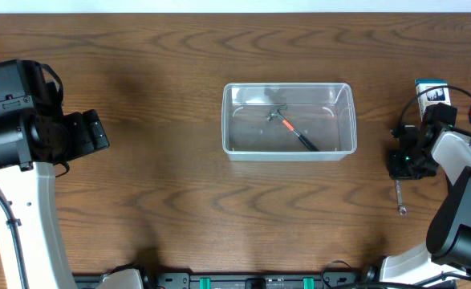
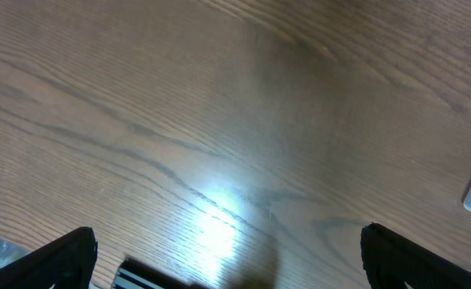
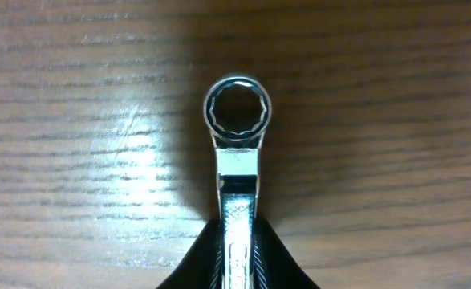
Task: Pack container
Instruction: 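Close the right gripper on the wrench shaft below the ring, then lift the wrench and carry it left into the container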
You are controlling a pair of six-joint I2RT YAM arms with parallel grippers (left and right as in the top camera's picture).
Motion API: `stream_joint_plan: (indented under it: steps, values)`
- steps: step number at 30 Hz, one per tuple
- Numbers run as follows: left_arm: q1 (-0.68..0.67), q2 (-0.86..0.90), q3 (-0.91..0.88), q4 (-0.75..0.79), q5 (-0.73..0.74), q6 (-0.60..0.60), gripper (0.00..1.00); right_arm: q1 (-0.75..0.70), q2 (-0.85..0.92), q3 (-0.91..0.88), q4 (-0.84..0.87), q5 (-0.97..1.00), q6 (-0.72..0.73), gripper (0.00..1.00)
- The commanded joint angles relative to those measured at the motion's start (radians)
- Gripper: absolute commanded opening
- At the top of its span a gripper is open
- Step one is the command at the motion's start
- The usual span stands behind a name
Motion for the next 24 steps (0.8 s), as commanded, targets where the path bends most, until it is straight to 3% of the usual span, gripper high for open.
stream_joint_plan:
  steps: [1,13,24]
  values:
    - [0.005,-0.002,0.011,-0.003,-0.002,0.006,0.98,-0.003,0.02,0.024,-0.027,-0.004,-0.006,0.1]
    - [0.005,-0.002,0.011,-0.003,-0.001,0.006,0.98,0.01,0.02,0.226,-0.203,-0.005,-0.048,0.07]
    - [0.005,-0.002,0.011,-0.003,-0.002,0.005,0.98,0.193,0.02,0.614,-0.487,-0.003,-0.161,0.06]
